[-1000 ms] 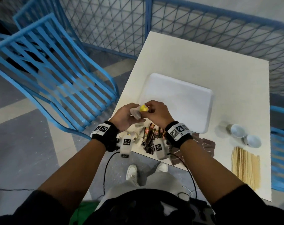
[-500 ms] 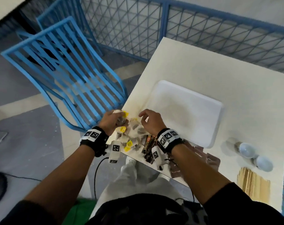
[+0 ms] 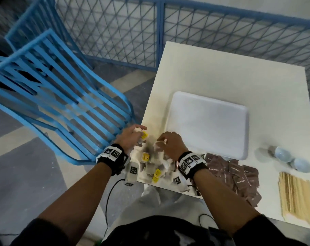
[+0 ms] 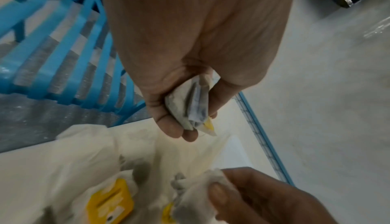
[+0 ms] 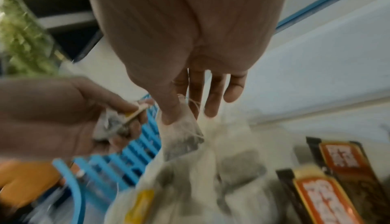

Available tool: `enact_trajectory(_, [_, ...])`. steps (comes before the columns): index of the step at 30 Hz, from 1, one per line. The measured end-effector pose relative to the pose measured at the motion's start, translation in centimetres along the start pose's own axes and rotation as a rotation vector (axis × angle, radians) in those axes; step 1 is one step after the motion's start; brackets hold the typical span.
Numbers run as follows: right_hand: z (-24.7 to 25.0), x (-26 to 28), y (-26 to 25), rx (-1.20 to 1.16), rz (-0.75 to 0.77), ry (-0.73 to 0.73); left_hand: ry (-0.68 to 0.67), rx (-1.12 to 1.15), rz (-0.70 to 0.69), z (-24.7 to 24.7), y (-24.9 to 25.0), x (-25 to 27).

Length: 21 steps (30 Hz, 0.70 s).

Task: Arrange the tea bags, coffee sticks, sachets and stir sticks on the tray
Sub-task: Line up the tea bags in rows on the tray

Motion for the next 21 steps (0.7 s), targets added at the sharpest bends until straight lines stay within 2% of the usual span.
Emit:
enact_trajectory(4, [3.4, 1.2, -0.5, -0.147, 0.008, 0.182, -0.103, -0.028, -0.055, -1.7, 2.4, -0.3])
enact_trajectory(7, [5.7, 1.5, -0.7, -0.225, -0.015, 0.255, -0.185, 0.024, -0.073, -3.8, 4.4, -0.1])
enact_trajectory(12, [8.8, 1.0, -0.6, -0.199, -0.024, 0.309, -0.426, 0.238, 0.040, -7.1, 6.8, 0.1])
enact_trajectory(14, [9.8, 0.8, -0.4, -0.191, -0.033, 0.330, -0.512, 0.202, 0.057, -7.9, 7.2, 0.1])
enact_trajectory(16, [10.6, 0.7, -0.2, -0.208, -0.043, 0.345, -0.538, 0.135, 0.020, -8.6, 7.4, 0.1])
enact_trajectory(21, [10.9, 0.4, 0.3, -0.234, -0.065, 0.349, -0.551, 0.182, 0.000, -9.0, 7.2, 0.1])
Point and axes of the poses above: each hand's wrist, its own x-axis away from the middle knuckle, its own z-axis out of the back of the hand, y = z × x, the point moved 4 cm from there along -x, towards the middle knuckle, and after that the axes turned 7 degrees about z, right-handed, at the moved point
